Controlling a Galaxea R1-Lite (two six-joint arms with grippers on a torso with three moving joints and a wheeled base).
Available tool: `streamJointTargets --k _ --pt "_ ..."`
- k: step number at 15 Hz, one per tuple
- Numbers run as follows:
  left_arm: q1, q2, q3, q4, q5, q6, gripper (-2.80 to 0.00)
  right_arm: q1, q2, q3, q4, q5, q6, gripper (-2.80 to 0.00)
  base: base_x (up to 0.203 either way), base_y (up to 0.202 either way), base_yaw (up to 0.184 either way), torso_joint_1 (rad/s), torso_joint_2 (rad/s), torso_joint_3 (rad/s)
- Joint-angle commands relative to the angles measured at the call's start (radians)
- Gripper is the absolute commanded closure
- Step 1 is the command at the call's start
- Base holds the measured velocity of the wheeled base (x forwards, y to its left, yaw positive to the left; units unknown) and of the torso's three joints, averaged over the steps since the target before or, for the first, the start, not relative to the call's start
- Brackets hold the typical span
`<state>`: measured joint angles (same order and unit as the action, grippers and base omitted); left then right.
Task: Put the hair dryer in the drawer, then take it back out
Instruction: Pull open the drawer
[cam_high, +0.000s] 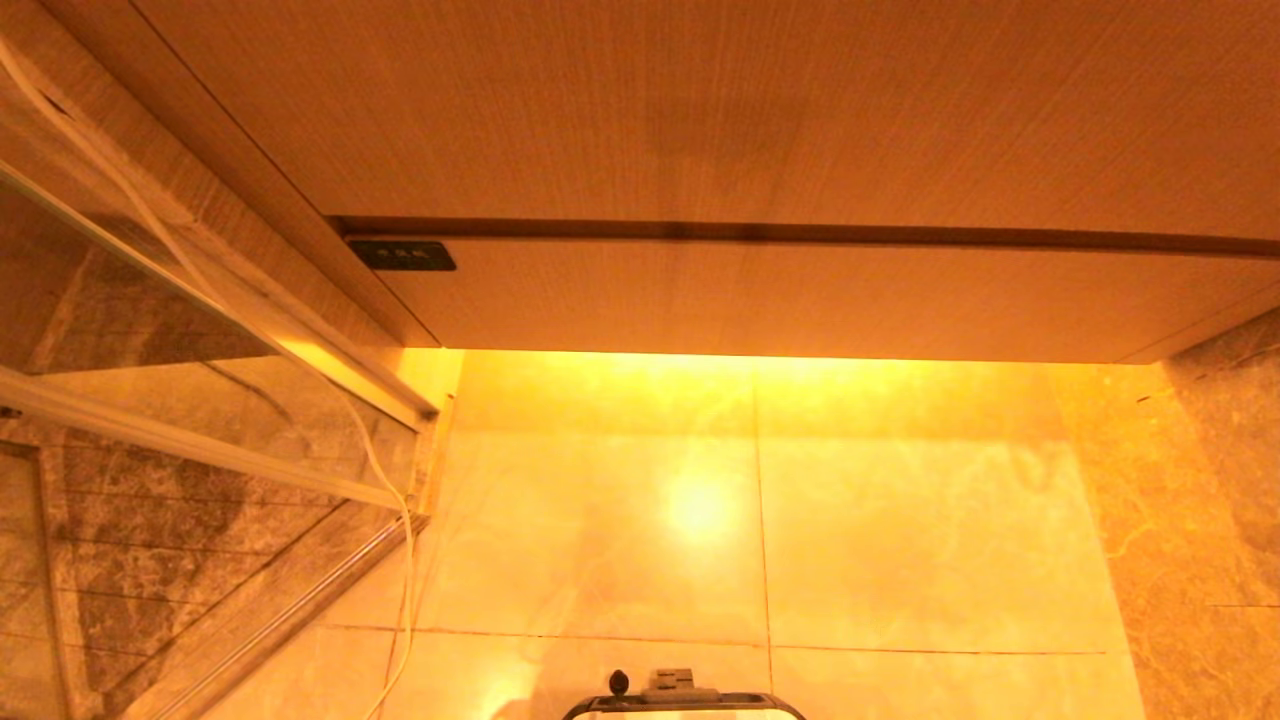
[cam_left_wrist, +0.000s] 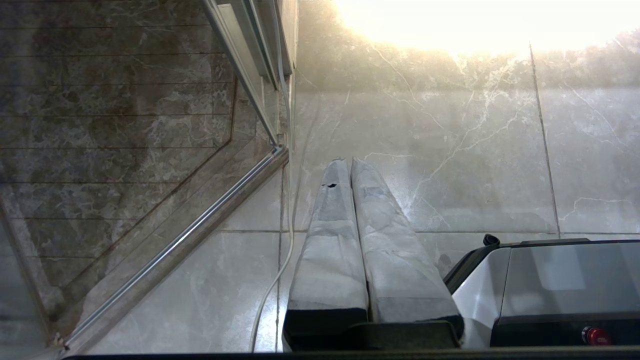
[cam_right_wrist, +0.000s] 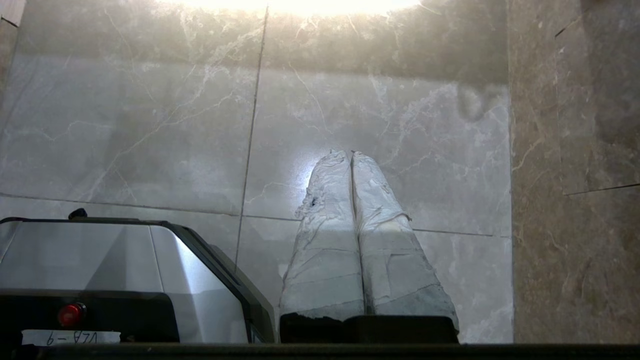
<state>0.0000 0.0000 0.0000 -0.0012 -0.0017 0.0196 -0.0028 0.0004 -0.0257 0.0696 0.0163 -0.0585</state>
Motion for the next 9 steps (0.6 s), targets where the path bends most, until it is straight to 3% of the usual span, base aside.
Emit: streamJointTargets --k 1,6,9 --pt "0.0 0.0 0.002 0.0 0.0 0.0 0.0 0.0 0.0 0.0 -0.001 0.001 -0.005 0.0 0.0 0.0 0.0 0.0 0.0 0.0" --pt "0.0 0.0 0.002 0.0 0.0 0.0 0.0 0.0 0.0 0.0 0.001 0.002 -0.004 0.0 0.0 0.0 0.0 0.0 0.0 0.0" --pt "0.0 0.0 0.002 0.0 0.0 0.0 0.0 0.001 0.0 -0.002 0.006 0.005 -0.05 0.0 0.0 0.0 0.0 0.0 0.0 0.0"
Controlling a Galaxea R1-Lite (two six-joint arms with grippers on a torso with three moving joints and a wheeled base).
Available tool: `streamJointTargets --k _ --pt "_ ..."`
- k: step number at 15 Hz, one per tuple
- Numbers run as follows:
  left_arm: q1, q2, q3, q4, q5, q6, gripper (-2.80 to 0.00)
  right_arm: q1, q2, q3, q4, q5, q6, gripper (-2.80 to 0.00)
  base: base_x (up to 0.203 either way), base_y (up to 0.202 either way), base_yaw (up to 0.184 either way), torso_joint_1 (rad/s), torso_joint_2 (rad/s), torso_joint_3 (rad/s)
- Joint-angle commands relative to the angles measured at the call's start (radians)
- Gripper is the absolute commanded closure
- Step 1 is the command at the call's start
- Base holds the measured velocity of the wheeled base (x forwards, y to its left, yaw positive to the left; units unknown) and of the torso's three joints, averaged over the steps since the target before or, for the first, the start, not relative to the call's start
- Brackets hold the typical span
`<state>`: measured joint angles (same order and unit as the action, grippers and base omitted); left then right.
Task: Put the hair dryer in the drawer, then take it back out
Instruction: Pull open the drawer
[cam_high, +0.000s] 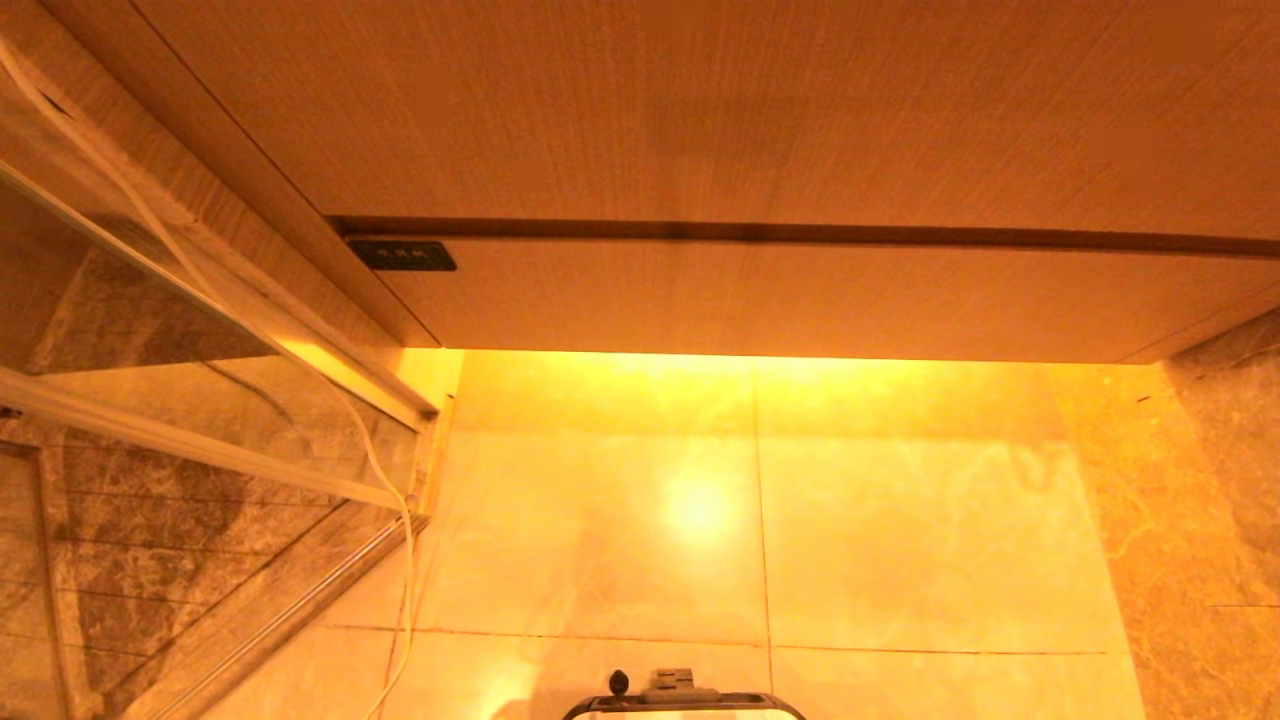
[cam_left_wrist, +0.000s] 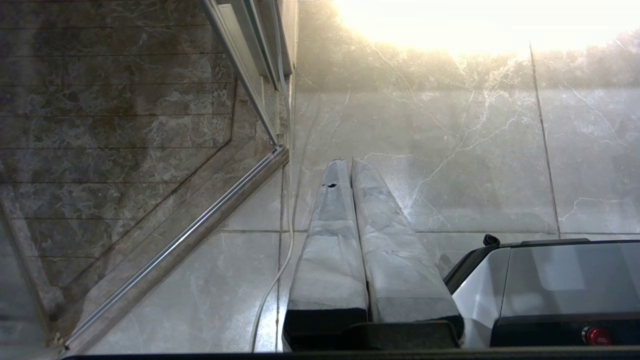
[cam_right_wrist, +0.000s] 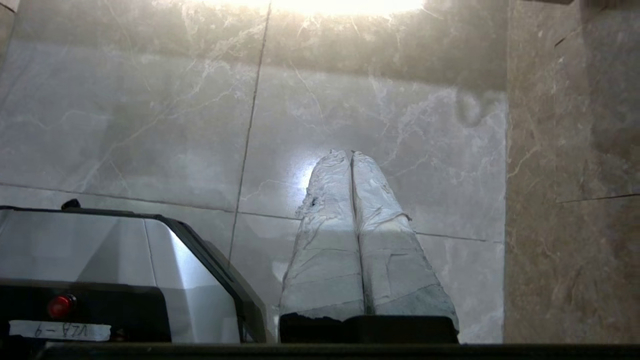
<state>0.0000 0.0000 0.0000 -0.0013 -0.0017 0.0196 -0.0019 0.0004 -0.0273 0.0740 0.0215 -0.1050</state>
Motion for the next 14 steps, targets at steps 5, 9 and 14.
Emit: streamJointTargets --k 5,9,14 --pt "0.0 0.0 0.002 0.0 0.0 0.0 0.0 0.0 0.006 -0.029 -0.024 0.025 -0.019 0.0 0.0 0.0 0.0 0.0 0.0 0.0" --pt "0.0 0.0 0.002 0.0 0.0 0.0 0.0 0.0 0.085 -0.4 0.13 0.12 -0.029 0.0 0.0 0.0 0.0 0.0 0.0 0.0" --pt "0.0 0.0 0.002 0.0 0.0 0.0 0.0 -0.002 0.552 -1.032 0.555 0.254 0.017 0.0 0.0 0.0 0.0 0.0 0.0 0.0"
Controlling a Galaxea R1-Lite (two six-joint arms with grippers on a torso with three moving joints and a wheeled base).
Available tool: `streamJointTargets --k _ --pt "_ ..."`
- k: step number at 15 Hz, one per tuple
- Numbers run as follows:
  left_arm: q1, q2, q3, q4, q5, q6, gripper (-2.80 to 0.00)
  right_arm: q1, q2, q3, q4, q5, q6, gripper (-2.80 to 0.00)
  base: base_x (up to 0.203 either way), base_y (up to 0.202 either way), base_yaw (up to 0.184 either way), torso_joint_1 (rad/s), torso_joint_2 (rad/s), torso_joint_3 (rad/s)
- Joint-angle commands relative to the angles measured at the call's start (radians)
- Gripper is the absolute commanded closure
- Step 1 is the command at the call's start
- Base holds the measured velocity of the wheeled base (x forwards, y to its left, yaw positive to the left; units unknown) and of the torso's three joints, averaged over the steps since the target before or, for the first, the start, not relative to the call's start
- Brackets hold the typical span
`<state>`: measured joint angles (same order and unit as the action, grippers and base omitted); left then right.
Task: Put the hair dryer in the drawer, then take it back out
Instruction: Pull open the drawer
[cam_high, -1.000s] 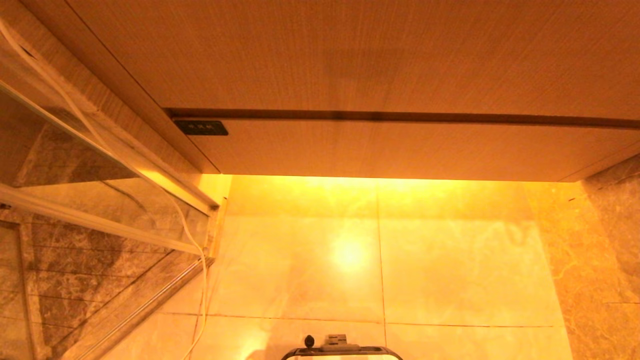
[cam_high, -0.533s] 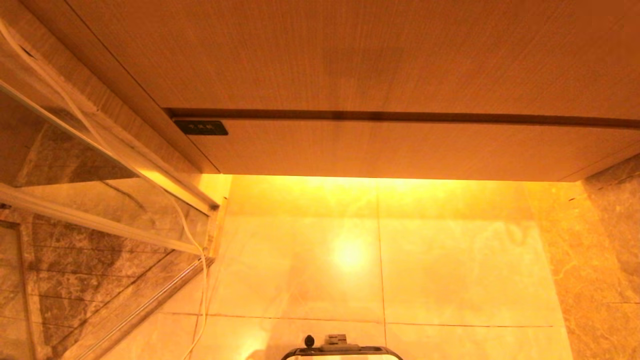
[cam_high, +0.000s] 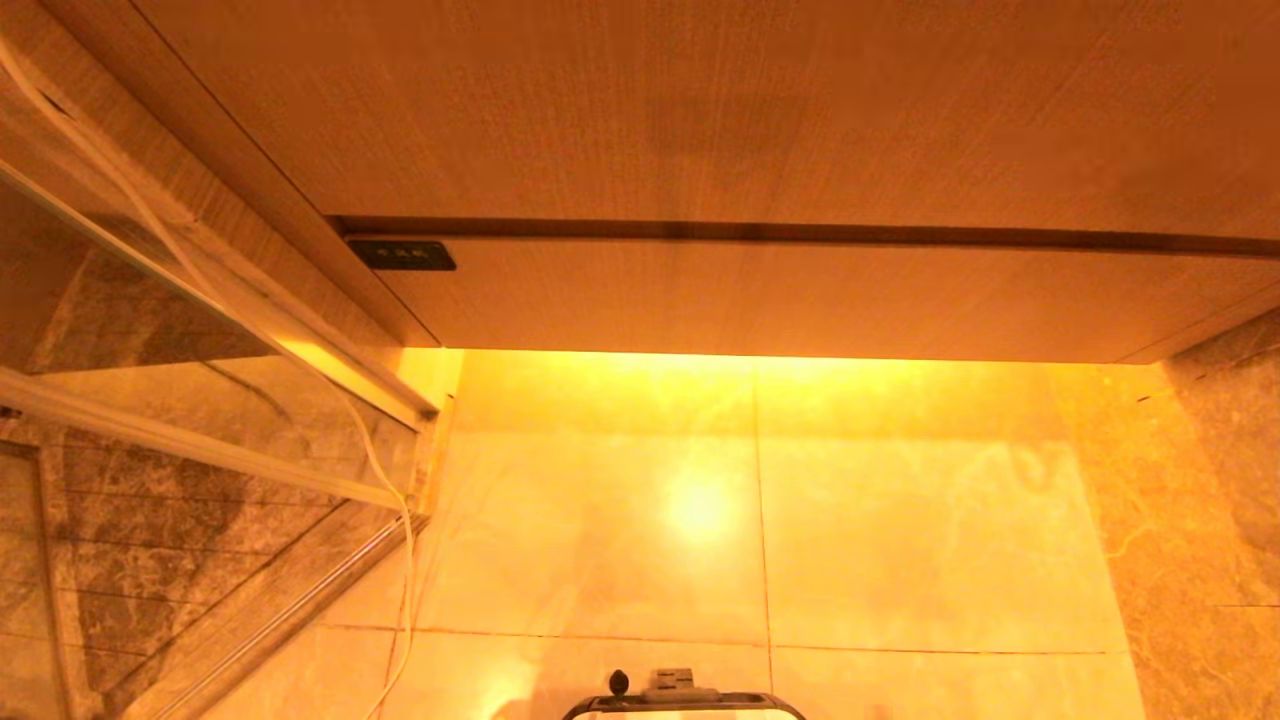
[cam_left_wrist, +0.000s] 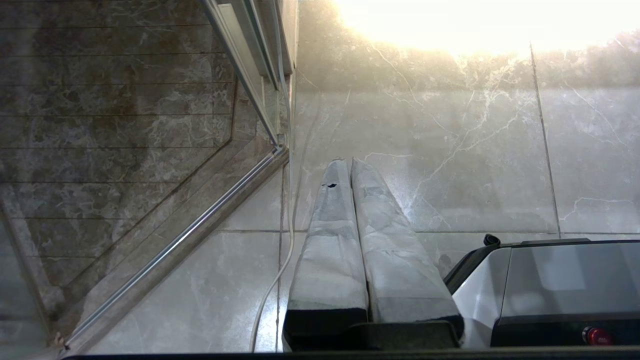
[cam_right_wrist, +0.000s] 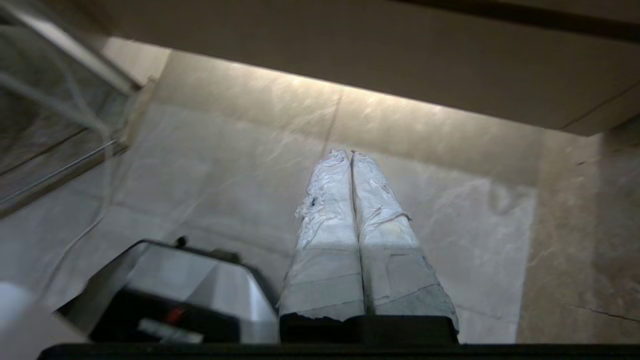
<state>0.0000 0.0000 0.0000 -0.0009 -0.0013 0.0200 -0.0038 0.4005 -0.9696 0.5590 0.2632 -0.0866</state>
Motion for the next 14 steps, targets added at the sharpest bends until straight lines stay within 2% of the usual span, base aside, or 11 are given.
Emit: streamJointTargets --k 1,3,4,6,7,8,9,11,12,13,14 --pt "0.0 0.0 0.002 -0.001 0.0 0.0 0.0 0.0 0.235 -0.202 0.189 0.078 0.013 0.0 0.0 0.0 0.0 0.0 0.0 0.0" --pt "0.0 0.0 0.002 -0.001 0.0 0.0 0.0 0.012 0.348 -0.342 0.462 0.284 0.041 0.0 0.0 0.0 0.0 0.0 0.0 0.0" --pt "0.0 0.0 0.002 -0.001 0.0 0.0 0.0 0.028 0.385 -0.361 0.502 0.352 0.049 0.0 0.0 0.0 0.0 0.0 0.0 0.0" --pt "0.0 0.0 0.002 -0.001 0.0 0.0 0.0 0.107 0.479 -0.389 0.524 0.386 0.047 0.0 0.0 0.0 0.0 0.0 0.0 0.0" --pt "0.0 0.0 0.002 -0.001 0.0 0.0 0.0 0.145 0.534 -0.404 0.53 0.404 0.023 0.0 0.0 0.0 0.0 0.0 0.0 0.0" --pt "0.0 0.0 0.002 -0.001 0.0 0.0 0.0 0.18 0.586 -0.414 0.536 0.423 -0.035 0.0 0.0 0.0 0.0 0.0 0.0 0.0" --pt "0.0 0.0 0.002 -0.001 0.0 0.0 0.0 0.205 0.622 -0.416 0.541 0.435 -0.172 0.0 0.0 0.0 0.0 0.0 0.0 0.0" --pt "0.0 0.0 0.002 -0.001 0.0 0.0 0.0 0.222 0.699 -0.42 0.541 0.435 -0.505 0.0 0.0 0.0 0.0 0.0 0.0 0.0" --pt "0.0 0.0 0.002 -0.001 0.0 0.0 0.0 0.22 0.747 -0.437 0.537 0.41 -0.681 0.0 0.0 0.0 0.0 0.0 0.0 0.0" --pt "0.0 0.0 0.002 -0.001 0.0 0.0 0.0 0.219 0.801 -0.451 0.53 0.366 -0.812 0.0 0.0 0.0 0.0 0.0 0.0 0.0" --pt "0.0 0.0 0.002 -0.001 0.0 0.0 0.0 0.218 0.836 -0.458 0.524 0.321 -0.865 0.0 0.0 0.0 0.0 0.0 0.0 0.0"
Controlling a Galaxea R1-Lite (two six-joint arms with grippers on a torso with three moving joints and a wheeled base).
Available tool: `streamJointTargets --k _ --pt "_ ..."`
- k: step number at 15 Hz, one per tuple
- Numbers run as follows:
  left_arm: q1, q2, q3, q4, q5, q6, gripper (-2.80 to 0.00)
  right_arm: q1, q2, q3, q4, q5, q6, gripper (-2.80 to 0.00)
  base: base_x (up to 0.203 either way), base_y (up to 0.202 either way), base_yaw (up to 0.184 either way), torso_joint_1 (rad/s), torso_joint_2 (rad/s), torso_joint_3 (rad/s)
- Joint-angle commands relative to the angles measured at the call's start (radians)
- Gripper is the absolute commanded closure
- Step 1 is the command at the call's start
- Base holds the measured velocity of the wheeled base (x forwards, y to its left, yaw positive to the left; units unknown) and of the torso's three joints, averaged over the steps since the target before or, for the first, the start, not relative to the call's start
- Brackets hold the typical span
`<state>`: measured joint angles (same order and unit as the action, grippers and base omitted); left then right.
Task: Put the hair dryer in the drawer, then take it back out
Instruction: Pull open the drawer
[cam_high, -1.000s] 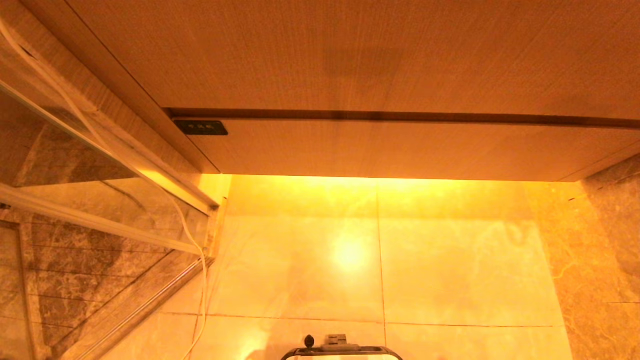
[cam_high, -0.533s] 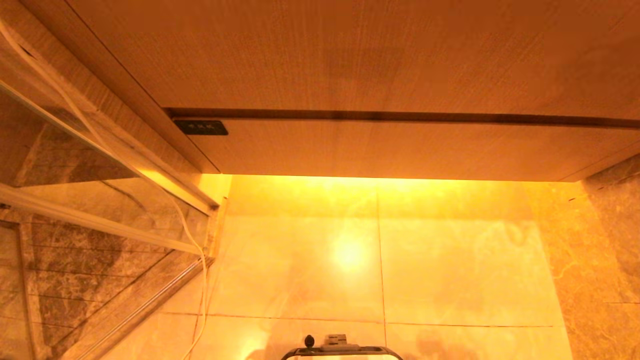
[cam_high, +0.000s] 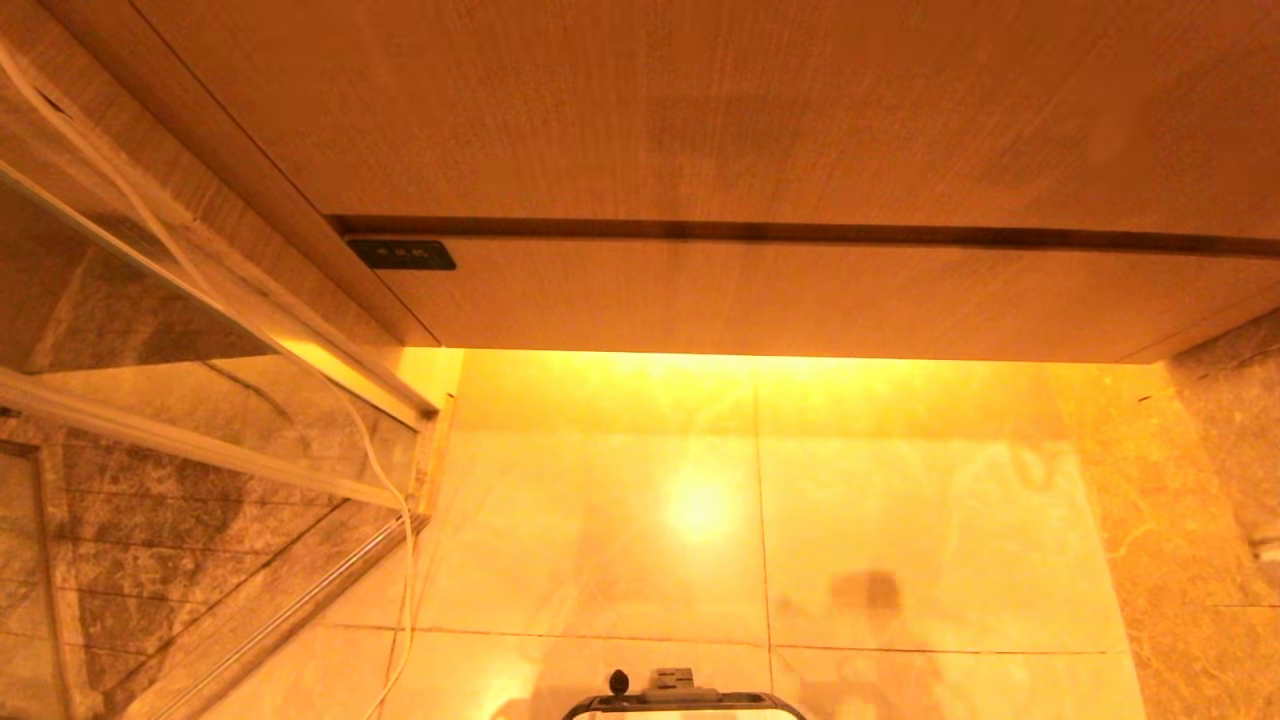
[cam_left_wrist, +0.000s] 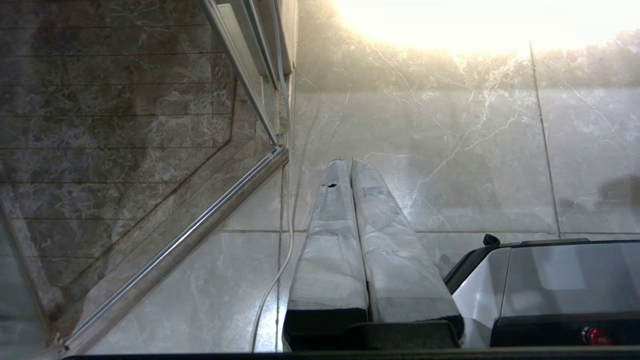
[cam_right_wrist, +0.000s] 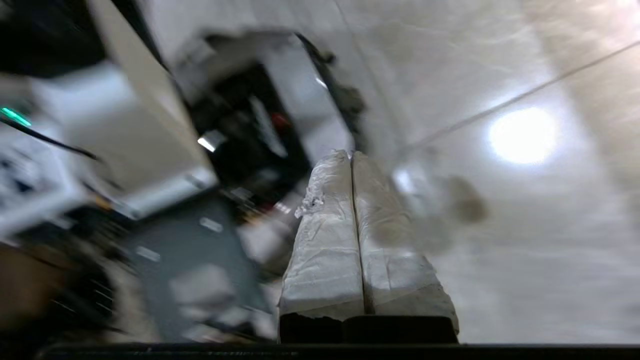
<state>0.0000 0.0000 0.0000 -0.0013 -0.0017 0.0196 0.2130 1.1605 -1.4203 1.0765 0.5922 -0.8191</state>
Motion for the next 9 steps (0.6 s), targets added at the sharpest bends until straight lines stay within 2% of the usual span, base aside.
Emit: streamJointTargets --k 1,3,5,6,8,9 --pt "0.0 0.0 0.002 0.0 0.0 0.0 0.0 -0.001 0.098 -0.017 -0.008 -0.062 -0.143 0.0 0.0 0.0 0.0 0.0 0.0 0.0" --pt "0.0 0.0 0.002 0.0 0.0 0.0 0.0 -0.01 0.11 0.01 -0.097 -0.14 -0.149 0.0 0.0 0.0 0.0 0.0 0.0 0.0" --pt "0.0 0.0 0.002 0.0 0.0 0.0 0.0 -0.036 0.121 0.058 -0.202 -0.266 -0.151 0.0 0.0 0.0 0.0 0.0 0.0 0.0" --pt "0.0 0.0 0.002 0.0 0.0 0.0 0.0 -0.038 0.123 0.067 -0.228 -0.293 -0.153 0.0 0.0 0.0 0.0 0.0 0.0 0.0" --pt "0.0 0.0 0.002 0.0 0.0 0.0 0.0 -0.037 0.128 0.114 -0.418 -0.382 -0.148 0.0 0.0 0.0 0.0 0.0 0.0 0.0" --pt "0.0 0.0 0.002 0.0 0.0 0.0 0.0 -0.038 0.123 0.134 -0.422 -0.397 -0.146 0.0 0.0 0.0 0.0 0.0 0.0 0.0"
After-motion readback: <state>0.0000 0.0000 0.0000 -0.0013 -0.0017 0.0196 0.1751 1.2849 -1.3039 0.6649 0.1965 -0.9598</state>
